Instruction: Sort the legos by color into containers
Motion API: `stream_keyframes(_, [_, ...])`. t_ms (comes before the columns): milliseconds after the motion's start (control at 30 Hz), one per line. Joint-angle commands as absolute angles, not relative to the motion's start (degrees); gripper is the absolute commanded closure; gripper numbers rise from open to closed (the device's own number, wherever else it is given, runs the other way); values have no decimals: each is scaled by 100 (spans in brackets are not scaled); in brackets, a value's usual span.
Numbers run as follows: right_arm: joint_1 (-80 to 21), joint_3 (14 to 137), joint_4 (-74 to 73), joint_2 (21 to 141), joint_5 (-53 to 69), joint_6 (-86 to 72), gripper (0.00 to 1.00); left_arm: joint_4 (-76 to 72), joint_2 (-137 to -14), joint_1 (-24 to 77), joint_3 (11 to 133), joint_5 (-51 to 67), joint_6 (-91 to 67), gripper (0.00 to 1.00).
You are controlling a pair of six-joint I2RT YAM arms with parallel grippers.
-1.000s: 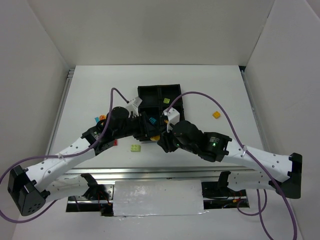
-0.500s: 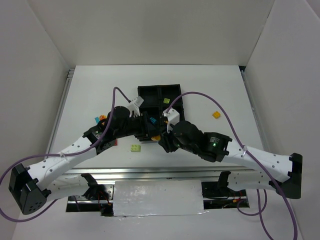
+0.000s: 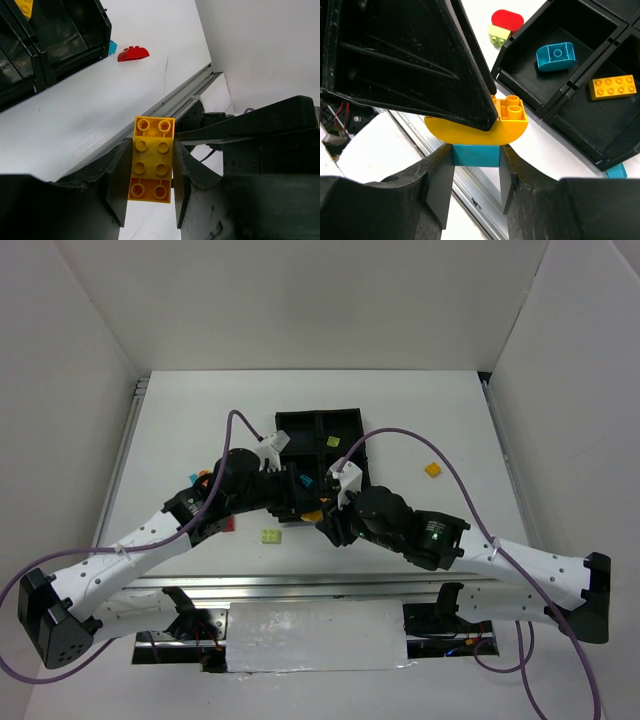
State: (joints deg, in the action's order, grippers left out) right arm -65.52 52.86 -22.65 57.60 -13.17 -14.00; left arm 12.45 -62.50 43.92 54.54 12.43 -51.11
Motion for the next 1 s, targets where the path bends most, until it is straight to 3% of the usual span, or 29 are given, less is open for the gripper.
stream_keyframes(0, [-6443,5080,-2198,5555,-1449,-1458,100,625,-6188,4237,5713,1195,-5001,100])
stream_keyframes(433, [-6073,4764,-2013,5458,-1108,-1512,100,528,-5968,3824,5757,1230,-4975,100])
stream_keyframes(533, [-6073,4720,-2004,5475,-1491,-1564,100,466,-6020,3718,5792,1318,-4940,100])
stream_keyframes(967, [-5748,5238,-3303,4756,-3120,-2944,100,-553,-8278,3753,6732,589,-4035,100])
